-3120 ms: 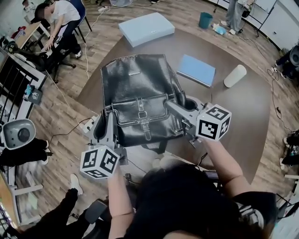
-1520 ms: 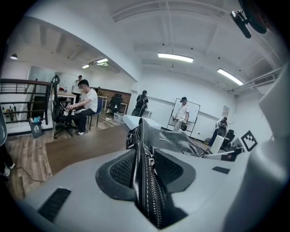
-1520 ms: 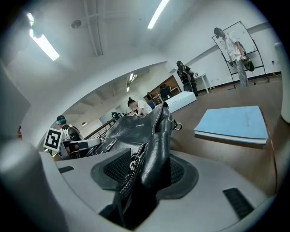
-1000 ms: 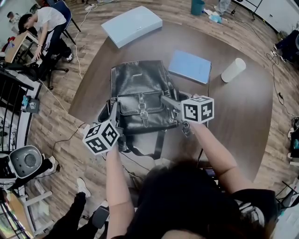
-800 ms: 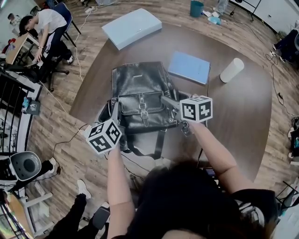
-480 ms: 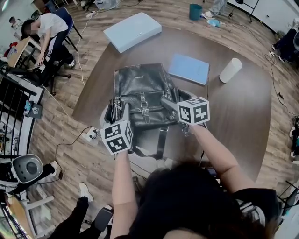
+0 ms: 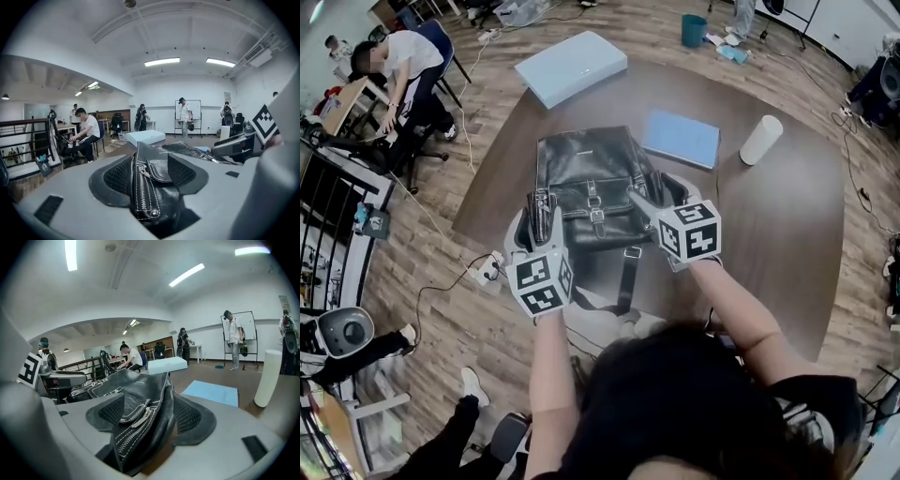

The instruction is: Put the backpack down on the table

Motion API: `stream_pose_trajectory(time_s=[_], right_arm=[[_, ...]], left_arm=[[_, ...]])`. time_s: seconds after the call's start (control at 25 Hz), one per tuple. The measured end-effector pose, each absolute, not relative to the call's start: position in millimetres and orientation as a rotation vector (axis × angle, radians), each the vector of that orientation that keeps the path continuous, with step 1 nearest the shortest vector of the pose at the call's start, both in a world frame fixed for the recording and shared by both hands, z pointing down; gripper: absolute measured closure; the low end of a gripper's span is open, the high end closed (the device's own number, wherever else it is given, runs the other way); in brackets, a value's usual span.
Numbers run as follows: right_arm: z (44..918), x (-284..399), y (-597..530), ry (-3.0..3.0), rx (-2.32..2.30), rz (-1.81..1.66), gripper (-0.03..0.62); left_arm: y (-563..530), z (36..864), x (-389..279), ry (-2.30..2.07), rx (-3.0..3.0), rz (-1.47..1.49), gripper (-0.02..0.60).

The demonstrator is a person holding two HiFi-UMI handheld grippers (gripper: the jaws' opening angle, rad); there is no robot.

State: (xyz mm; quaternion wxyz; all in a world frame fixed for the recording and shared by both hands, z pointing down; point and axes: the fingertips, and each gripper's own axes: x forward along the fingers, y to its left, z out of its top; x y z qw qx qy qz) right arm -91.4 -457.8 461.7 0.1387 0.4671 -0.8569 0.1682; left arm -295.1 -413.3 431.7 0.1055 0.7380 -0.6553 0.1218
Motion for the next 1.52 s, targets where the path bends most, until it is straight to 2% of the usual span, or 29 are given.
stream_pose_trajectory(time_s=[0.2, 0.4, 0.92, 1.52], right_arm=[[449, -97, -446, -2.514, 1.34, 0.43, 0.312], [436, -113, -429, -2.576, 1.305, 0.401, 0.42], [417, -126, -397, -2.631, 1.31, 0.327, 0.572], [407, -124, -375, -2.66, 1.269, 0.325, 0.577]], left_arm=[[-399, 412, -285, -1.925, 2.228, 0.323, 0.371], [-381, 398, -283, -1.907, 2.278, 0.248, 0.422], [-351, 394, -263, -1.838, 2.304, 0.176, 0.506], [-338, 399, -265, -1.816, 2.272, 0.151, 0.538]])
